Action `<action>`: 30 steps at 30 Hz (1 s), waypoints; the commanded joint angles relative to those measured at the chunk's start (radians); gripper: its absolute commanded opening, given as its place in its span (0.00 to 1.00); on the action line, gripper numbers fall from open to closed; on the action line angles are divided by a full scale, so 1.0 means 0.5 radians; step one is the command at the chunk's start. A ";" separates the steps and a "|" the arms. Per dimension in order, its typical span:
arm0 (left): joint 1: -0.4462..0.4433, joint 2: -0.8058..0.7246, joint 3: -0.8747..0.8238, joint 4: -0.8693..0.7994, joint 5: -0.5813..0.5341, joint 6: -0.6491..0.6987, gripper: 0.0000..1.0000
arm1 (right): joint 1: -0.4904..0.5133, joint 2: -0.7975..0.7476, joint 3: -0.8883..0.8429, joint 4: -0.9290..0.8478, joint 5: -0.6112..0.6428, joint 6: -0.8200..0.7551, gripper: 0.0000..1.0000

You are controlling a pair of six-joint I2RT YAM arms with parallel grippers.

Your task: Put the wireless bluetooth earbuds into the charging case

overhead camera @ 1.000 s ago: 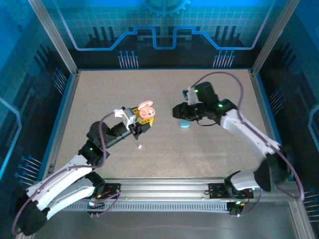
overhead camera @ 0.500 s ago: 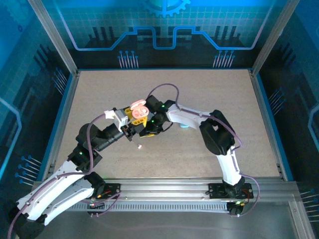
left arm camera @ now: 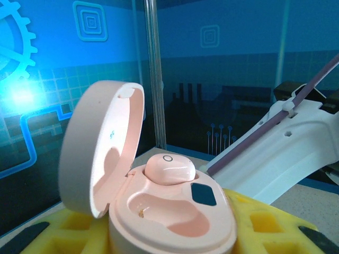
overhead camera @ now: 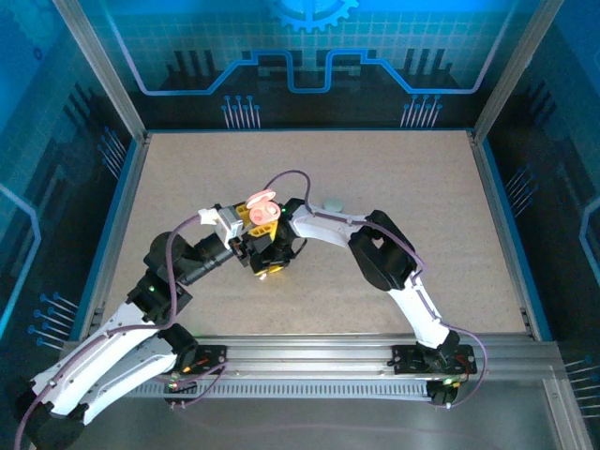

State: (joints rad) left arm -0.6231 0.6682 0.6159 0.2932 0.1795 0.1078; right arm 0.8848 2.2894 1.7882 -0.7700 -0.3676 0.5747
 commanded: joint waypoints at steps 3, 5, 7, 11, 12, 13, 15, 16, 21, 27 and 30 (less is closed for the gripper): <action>-0.006 -0.014 0.055 0.023 0.012 0.030 0.32 | 0.032 0.063 0.108 -0.129 0.042 -0.023 0.38; -0.005 -0.014 0.053 0.022 0.009 0.027 0.32 | 0.040 0.063 0.111 -0.123 0.042 -0.023 0.36; -0.006 -0.014 0.054 0.021 0.009 0.027 0.32 | 0.045 0.121 0.120 -0.133 0.043 -0.020 0.34; -0.007 -0.011 0.051 0.027 0.007 0.022 0.32 | 0.064 0.147 0.162 -0.179 0.076 -0.027 0.33; -0.006 -0.011 0.049 0.027 0.009 0.021 0.32 | 0.063 0.155 0.165 -0.192 0.082 -0.024 0.33; -0.006 -0.009 0.051 0.026 0.009 0.020 0.32 | 0.065 0.163 0.167 -0.196 0.094 -0.023 0.33; -0.007 -0.008 0.051 0.030 0.009 0.017 0.32 | 0.065 0.167 0.161 -0.204 0.126 -0.020 0.30; -0.006 -0.008 0.050 0.030 0.009 0.018 0.32 | 0.068 0.167 0.159 -0.203 0.139 -0.020 0.29; -0.006 -0.001 0.054 0.029 0.005 0.015 0.32 | 0.074 0.100 0.141 -0.209 0.197 -0.029 0.22; -0.005 0.026 0.066 0.040 0.014 0.005 0.33 | 0.027 -0.160 -0.040 -0.194 0.320 -0.036 0.21; -0.007 0.049 0.066 0.055 0.021 -0.003 0.33 | -0.036 -0.340 -0.248 -0.183 0.401 -0.049 0.21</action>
State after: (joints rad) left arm -0.6231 0.6888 0.6163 0.2932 0.1795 0.1070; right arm 0.8902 2.2200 1.7206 -0.8364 -0.2310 0.5663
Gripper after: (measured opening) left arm 0.392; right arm 0.210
